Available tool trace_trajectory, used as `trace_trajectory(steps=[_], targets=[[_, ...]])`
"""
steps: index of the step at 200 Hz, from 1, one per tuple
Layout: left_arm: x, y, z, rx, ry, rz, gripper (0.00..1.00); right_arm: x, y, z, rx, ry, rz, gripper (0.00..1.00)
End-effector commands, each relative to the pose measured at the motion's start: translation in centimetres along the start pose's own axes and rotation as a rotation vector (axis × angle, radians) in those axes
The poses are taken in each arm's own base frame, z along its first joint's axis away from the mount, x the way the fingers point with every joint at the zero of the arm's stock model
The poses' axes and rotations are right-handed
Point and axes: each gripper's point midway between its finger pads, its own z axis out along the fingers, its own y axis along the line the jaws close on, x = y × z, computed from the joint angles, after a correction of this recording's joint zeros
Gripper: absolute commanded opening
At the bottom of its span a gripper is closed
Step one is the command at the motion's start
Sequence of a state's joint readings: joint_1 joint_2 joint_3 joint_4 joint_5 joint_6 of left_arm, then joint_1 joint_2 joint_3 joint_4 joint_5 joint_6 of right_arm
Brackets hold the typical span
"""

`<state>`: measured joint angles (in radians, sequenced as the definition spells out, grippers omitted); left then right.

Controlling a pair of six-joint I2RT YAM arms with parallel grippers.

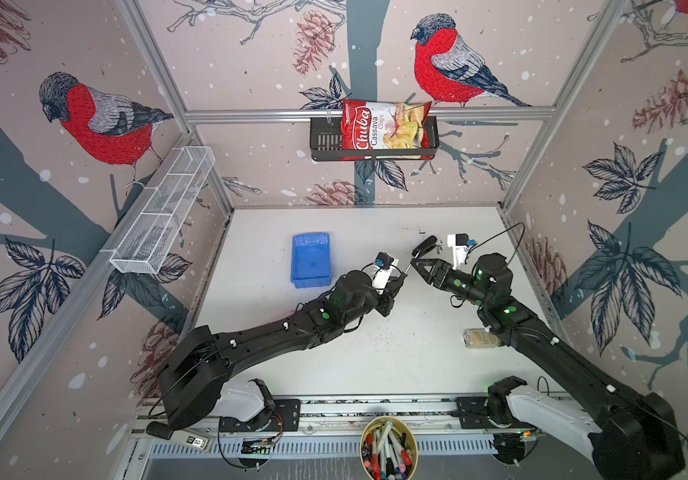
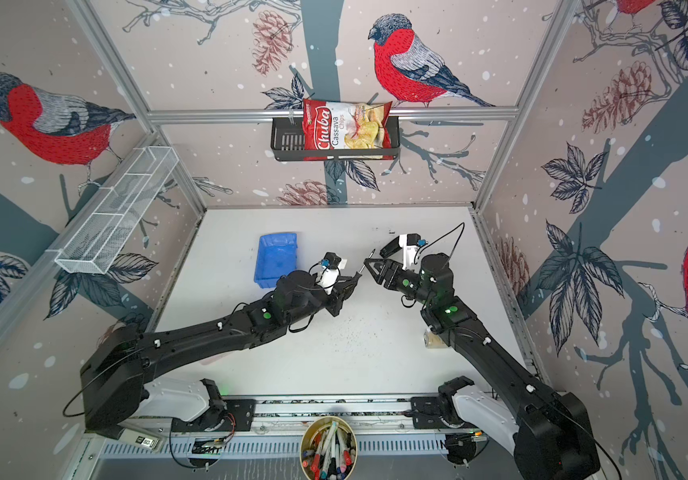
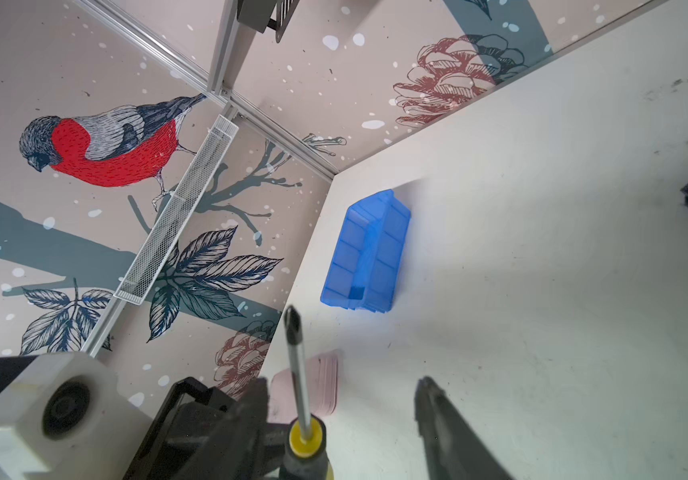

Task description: Put the screwdriver in the bin

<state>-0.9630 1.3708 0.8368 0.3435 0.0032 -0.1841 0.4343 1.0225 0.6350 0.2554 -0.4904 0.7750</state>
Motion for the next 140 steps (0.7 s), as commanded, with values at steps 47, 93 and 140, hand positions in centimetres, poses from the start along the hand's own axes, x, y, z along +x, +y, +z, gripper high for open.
trace_trajectory(steps=[47, 93, 140], targets=[[-2.0, -1.5, -0.6, 0.087, -0.086, -0.001, 0.00, -0.3, 1.9, 0.1, -0.061, 0.006, -0.032, 0.01], [-1.5, -1.4, -0.1, 0.097, -0.071, -0.044, 0.34, -0.1, 2.9, 0.2, -0.061, 0.029, -0.152, 0.00], [-1.0, -1.0, 0.2, 0.097, -0.053, -0.073, 0.35, 0.9, 4.0, 0.8, -0.056, 0.097, -0.275, 0.00]])
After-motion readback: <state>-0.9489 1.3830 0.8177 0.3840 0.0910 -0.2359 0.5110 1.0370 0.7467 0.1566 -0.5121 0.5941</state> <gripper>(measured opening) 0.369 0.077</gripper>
